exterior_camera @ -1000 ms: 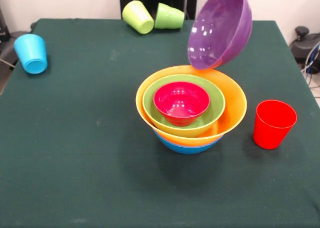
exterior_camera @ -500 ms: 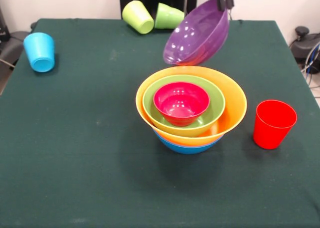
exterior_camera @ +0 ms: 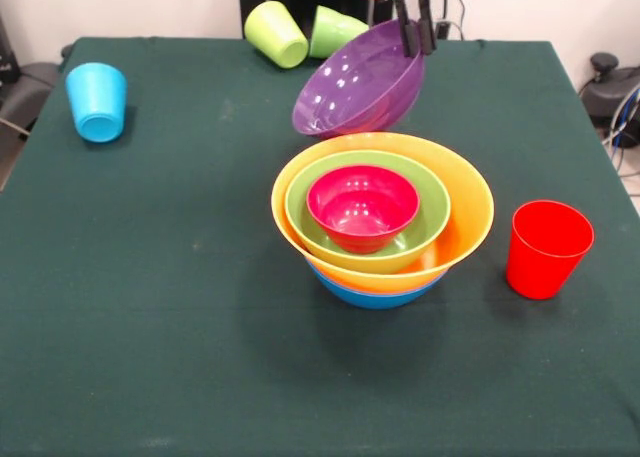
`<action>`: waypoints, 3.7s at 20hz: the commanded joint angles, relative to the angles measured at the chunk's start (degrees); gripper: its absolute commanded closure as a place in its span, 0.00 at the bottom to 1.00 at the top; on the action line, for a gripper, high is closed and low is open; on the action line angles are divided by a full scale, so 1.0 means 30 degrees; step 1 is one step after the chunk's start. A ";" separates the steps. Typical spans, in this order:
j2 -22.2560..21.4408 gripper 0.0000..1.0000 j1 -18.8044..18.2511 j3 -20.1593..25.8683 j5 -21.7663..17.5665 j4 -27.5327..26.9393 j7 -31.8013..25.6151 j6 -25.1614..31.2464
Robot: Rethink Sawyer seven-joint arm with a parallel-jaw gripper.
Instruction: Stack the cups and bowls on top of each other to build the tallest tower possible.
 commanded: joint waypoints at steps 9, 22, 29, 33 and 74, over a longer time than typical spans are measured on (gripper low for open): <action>0.0284 1.00 0.0116 -0.0381 -0.1245 -0.0953 0.0130 0.0220; -0.7702 1.00 -0.2371 0.5189 0.8369 0.0812 0.0135 0.6384; -0.7545 1.00 -0.1234 0.3757 0.8885 -0.2227 0.0400 0.7881; -0.6155 1.00 -0.0191 0.2771 0.8045 -0.4362 0.0802 0.7477; 0.0966 1.00 0.8818 -1.0080 -0.3905 -1.4256 0.0411 1.0236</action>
